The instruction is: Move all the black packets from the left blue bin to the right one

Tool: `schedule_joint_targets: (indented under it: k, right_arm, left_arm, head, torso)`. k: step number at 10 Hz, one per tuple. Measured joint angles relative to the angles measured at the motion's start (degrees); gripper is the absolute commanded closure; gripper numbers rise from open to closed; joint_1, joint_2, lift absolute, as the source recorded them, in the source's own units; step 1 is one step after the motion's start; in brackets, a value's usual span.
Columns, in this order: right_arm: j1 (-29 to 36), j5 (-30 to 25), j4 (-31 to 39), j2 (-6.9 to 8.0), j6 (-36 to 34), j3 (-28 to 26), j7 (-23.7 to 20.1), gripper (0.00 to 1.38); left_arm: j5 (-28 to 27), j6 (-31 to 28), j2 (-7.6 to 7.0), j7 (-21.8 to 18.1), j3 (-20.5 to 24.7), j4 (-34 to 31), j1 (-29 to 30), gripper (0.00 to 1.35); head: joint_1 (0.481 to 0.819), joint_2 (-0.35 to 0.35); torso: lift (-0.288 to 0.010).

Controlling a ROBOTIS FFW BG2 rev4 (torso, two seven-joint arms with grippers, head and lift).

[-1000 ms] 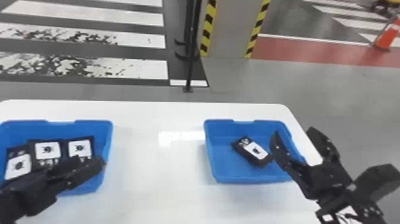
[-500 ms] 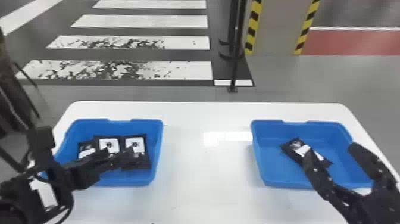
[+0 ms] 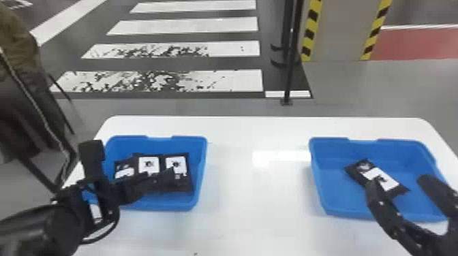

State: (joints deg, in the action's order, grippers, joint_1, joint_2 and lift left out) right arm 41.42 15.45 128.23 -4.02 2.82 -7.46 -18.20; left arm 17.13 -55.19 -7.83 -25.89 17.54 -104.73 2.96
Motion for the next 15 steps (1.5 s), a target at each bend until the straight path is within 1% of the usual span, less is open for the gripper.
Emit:
schedule_joint_targets:
  k: [1,2,3,4,6,7,8,9,10,12,13,15]
  right_arm:
    - [-0.13,0.27,-0.26,0.03,-0.01,0.06,-0.05,0.19]
    - [-0.18,0.65,-0.43,0.05,-0.07,0.1,-0.07,0.19]
    - [-0.18,1.16,-0.6,0.06,-0.28,0.13,-0.08,0.19]
    - [-0.19,1.8,-0.89,0.06,-0.54,0.14,-0.13,0.19]
    - [-0.22,2.55,-1.32,0.07,-0.88,0.15,-0.17,0.19]
    - [-0.28,2.95,-1.53,0.07,-1.05,0.2,-0.17,0.19]
    - [-0.27,3.36,-1.7,0.07,-1.11,0.24,-0.17,0.19]
    - [-0.23,3.71,-1.83,0.07,-1.13,0.26,-0.17,0.19]
    - [-0.16,4.07,-1.98,0.07,-1.13,0.26,-0.17,0.19]
    - [0.02,4.69,-2.05,0.04,-1.13,0.26,-0.25,0.2]
    - [0.05,4.82,-1.83,0.02,-1.13,0.26,-0.26,0.2]
    - [0.06,5.05,-1.7,0.02,-1.13,0.26,-0.39,0.2]
  left_arm:
    - [0.51,-0.15,-0.59,-0.2,-1.14,1.96,-1.38,0.2]
    - [0.8,-0.36,-0.78,-0.27,-1.68,3.34,-2.32,0.2]
    - [0.93,-0.64,-0.79,-0.27,-2.1,4.87,-3.21,0.26]
    - [0.8,-1.36,-0.83,-0.24,-2.7,7.02,-4.48,0.43]
    - [-0.56,-2.31,-0.93,-0.24,-3.8,12.34,-7.65,0.67]
    - [-1.04,-2.37,-0.93,-0.22,-4.01,14.3,-8.74,0.88]
    - [-1.28,-1.9,-0.98,-0.26,-4.23,15.14,-9.19,1.17]
    - [-1.66,-1.29,-1.04,-0.37,-4.37,15.35,-9.28,1.2]
    - [-2.91,-0.4,-1.11,-1.09,-4.44,15.37,-9.17,1.2]
    - [-4.92,2.04,-1.66,-3.92,-4.57,14.8,-8.37,1.2]
    - [-4.91,2.29,-1.83,-4.64,-4.28,11.86,-6.83,1.2]
    - [-3.72,0.91,-1.85,-6.27,-3.18,2.04,-1.77,1.2]
  head:
    - [0.695,0.067]
    - [0.695,0.06]
    - [0.695,0.057]
    - [0.695,0.051]
    - [0.695,0.044]
    - [0.695,0.044]
    - [0.695,0.045]
    - [0.695,0.045]
    - [0.695,0.05]
    - [0.695,0.055]
    - [0.695,0.056]
    - [0.695,0.054]
  torso:
    - [-0.14]
    - [-0.14]
    - [-0.14]
    - [-0.14]
    - [-0.14]
    - [-0.14]
    - [-0.14]
    - [-0.14]
    - [-0.14]
    - [-0.14]
    - [-0.14]
    - [-0.14]
